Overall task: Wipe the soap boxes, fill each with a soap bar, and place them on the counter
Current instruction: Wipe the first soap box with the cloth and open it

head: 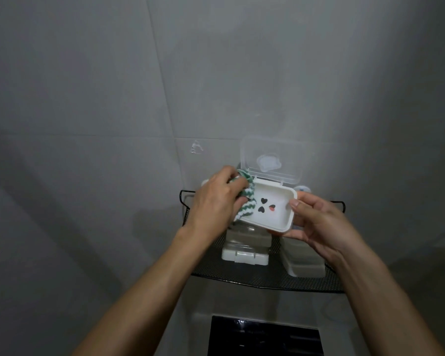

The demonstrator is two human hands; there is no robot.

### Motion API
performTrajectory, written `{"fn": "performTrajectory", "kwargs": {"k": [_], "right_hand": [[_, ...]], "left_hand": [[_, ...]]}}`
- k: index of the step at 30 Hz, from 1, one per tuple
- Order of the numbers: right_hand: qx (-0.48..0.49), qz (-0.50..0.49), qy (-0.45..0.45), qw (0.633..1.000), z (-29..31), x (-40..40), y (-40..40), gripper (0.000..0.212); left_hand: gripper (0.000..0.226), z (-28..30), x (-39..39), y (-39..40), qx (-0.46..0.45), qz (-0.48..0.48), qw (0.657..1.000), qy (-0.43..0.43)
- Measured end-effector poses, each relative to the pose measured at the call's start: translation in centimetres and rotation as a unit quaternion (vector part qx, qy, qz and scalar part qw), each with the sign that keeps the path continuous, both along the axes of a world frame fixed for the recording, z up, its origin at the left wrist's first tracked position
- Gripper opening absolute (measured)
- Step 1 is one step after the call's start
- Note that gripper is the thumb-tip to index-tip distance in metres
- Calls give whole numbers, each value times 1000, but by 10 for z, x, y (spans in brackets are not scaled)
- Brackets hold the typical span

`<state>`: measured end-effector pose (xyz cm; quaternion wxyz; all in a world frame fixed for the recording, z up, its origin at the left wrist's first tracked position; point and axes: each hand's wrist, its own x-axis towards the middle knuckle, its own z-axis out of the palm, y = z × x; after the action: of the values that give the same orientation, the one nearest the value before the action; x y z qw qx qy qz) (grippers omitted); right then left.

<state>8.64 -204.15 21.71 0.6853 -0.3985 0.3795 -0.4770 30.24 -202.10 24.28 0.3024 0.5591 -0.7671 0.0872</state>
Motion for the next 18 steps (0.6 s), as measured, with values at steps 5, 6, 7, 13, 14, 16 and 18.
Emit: {"fn": "performTrajectory", "kwargs": {"k": [5, 6, 7, 13, 14, 16, 18], "right_hand": [[1, -14, 2, 1000, -5, 2, 3, 20], [1, -19, 1, 1000, -6, 2, 4, 19], [1, -24, -1, 1000, -7, 2, 4, 19], [17, -46, -15, 999, -10, 0, 3, 24], [18, -47, -17, 999, -11, 0, 4, 26], [17, -45, -18, 999, -14, 1, 5, 26], [12, -44, -14, 999, -14, 0, 5, 25]], "left_hand": [[15, -8, -5, -8, 29, 42, 991, 123], [16, -9, -7, -8, 31, 50, 988, 140], [18, -11, -8, -8, 33, 57, 985, 158], [21, -31, -13, 0, 134, 103, 948, 269], [21, -32, -14, 1, 148, 102, 942, 284], [23, -34, -14, 2, 155, 96, 933, 311], [26, -37, -15, 5, 149, 88, 926, 336]]}}
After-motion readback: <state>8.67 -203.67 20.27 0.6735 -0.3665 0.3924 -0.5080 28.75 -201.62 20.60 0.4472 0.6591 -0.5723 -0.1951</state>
